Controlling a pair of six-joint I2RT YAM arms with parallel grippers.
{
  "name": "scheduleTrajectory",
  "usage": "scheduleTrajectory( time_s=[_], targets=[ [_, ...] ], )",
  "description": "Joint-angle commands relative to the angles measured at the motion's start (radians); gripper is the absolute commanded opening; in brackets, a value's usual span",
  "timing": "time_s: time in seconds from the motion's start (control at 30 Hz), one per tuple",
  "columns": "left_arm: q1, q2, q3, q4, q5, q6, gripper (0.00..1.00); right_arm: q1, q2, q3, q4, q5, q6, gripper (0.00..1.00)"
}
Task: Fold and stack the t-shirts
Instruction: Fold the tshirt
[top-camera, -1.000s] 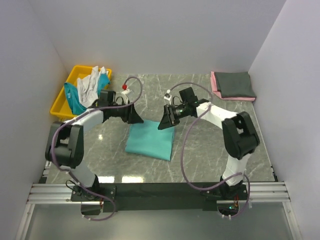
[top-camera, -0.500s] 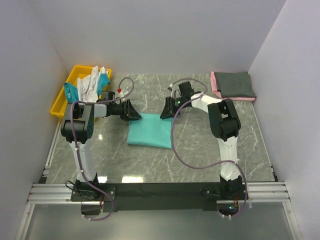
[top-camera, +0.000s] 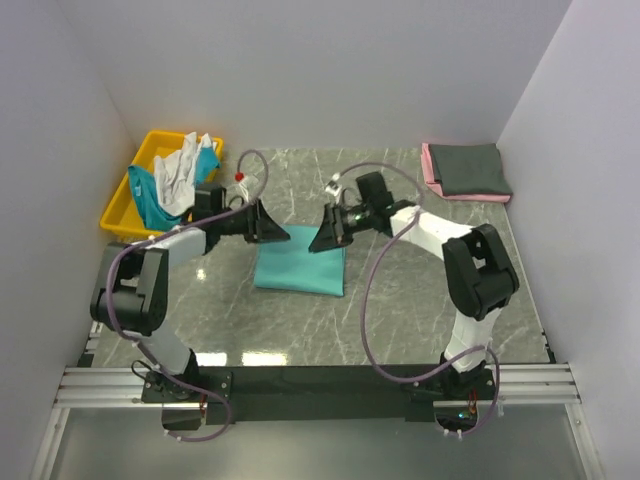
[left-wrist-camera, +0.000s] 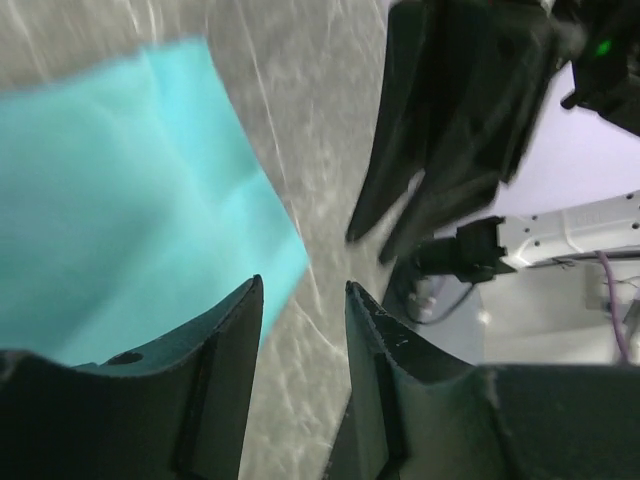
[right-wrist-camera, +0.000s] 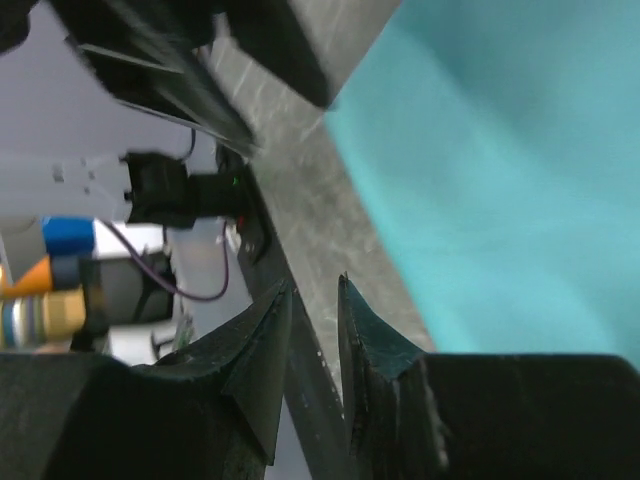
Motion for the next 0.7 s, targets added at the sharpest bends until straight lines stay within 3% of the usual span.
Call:
scheduleTrajectory(
  time_s=[0.0,0.07,0.2,0.33,0.57,0.67],
  targets=[
    [-0.016,0.094,-0.095,0.124,0.019,-0.177,0.43,0.068,0.058,-0.058,0.095,-0.059,0.068,0.33],
    [-0.017,0.157,-0.106,0.187,0.022,-0.208,0.43,0.073,0.122,-0.052,0.120,-0.059,0.079,0.33],
    [0.004,0.256,-0.095,0.126,-0.033,-0.155,0.41,0.047,0.274,-0.001,0.059,-0.029,0.056,0.31],
    [0.076,0.336,-0.091,0.104,-0.063,-0.155,0.42,-0.010,0.305,0.000,0.002,0.023,0.009,0.31],
    [0.079,0.206,0.058,-0.149,-0.017,0.056,0.47,-0.030,0.139,0.091,-0.145,0.063,-0.116,0.31],
    [0.075,0.082,0.151,-0.360,-0.055,0.303,0.54,-0.044,-0.006,0.022,-0.136,0.074,-0.116,0.31]
  ],
)
